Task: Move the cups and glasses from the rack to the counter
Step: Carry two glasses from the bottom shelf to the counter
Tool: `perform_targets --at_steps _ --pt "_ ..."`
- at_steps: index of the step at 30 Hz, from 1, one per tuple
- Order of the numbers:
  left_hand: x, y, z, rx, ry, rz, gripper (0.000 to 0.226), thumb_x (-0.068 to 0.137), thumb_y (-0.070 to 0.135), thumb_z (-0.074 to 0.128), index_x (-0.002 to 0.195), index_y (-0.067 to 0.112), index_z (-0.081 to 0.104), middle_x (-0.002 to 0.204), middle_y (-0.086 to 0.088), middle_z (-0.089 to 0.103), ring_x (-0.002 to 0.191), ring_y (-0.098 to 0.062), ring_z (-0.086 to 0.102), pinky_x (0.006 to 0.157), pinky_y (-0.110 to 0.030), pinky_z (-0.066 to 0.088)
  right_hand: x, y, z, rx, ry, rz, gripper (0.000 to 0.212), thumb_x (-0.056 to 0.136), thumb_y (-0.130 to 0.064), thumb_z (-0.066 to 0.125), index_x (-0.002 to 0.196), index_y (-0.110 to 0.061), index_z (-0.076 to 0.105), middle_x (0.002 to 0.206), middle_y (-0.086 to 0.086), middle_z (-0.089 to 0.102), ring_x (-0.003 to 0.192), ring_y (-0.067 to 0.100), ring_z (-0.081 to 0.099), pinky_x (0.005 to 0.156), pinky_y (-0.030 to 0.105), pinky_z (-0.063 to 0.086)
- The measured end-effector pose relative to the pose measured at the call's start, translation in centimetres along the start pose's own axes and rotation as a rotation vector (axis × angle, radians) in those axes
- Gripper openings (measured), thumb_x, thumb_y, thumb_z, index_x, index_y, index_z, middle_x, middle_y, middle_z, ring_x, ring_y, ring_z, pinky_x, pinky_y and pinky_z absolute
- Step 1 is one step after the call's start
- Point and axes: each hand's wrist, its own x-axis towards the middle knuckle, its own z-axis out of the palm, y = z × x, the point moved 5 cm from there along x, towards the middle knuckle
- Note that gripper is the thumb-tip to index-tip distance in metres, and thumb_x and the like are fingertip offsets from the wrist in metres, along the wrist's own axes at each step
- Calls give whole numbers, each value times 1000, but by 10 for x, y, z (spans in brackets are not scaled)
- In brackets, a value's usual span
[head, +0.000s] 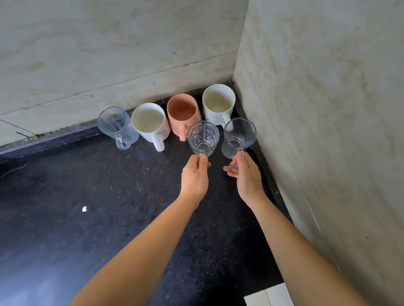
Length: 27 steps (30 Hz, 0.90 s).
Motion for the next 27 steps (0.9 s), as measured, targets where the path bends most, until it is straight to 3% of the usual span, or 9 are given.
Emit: perform_targets --at_steps 4,7,11,13,15,18,21,24,27 --pt "8 2 7 -1 -21 2 30 104 34 43 97 12 61 89 -1 63 77 -11 52 69 -26 43 7 0 1 3 -19 36 32 105 -29 39 78 -18 52 94 3 61 95 27 71 83 35 53" --pt "12 3 11 -31 -67 -24 28 102 35 46 95 15 64 93 1 66 84 -12 56 80 -32 48 8 -8 0 -66 -47 40 34 107 -32 36 80 -17 52 102 7 62 94 25 71 76 32 51" --pt "11 7 4 62 -139 -35 34 101 41 47 99 11 64 89 -4 59 81 -18 55 76 -35 48 3 -19 -3 -197 -59 52 37 106 -38 35 84 -20 58 105 4 64 93 20 67 77 35 50" --pt "8 8 -6 186 -186 -39 42 98 49 44 111 14 63 115 -9 59 98 -24 59 88 -37 49 -1 -24 -6 -302 -36 47 42 103 -47 34 84 -19 60 94 -1 62 87 21 63 76 40 49" --pt "0 13 -24 340 -191 0 47 99 49 42 130 17 57 142 -9 45 122 -22 49 105 -37 39 -8 -31 -10 -400 38 12 46 97 -55 33 84 -17 56 85 0 54 78 21 55 70 37 43" --pt "-14 33 -65 592 -78 169 53 103 43 40 148 15 40 156 -10 32 142 -32 30 115 -46 29 -26 -55 -13 -519 182 -59 48 101 -49 42 128 -11 55 126 5 50 113 23 53 94 41 47" --pt "-32 62 -115 769 79 372 56 103 44 38 150 15 35 160 -14 28 145 -38 24 116 -53 27 -47 -105 1 -725 302 -306 60 103 -48 41 149 -10 37 158 17 30 144 35 33 111 49 37" --pt "-55 92 -171 870 274 482 66 99 54 24 152 16 32 162 -18 23 149 -40 18 118 -55 21 -63 -157 31 -836 315 -549 67 102 -50 40 156 -13 29 166 20 17 151 39 22 117 53 29" --pt "-92 117 -232 930 487 532 66 100 54 24 155 17 27 164 -18 17 150 -40 14 118 -60 19 -88 -207 75 -882 250 -789 68 101 -49 45 157 -13 29 165 23 15 150 46 21 118 57 25"
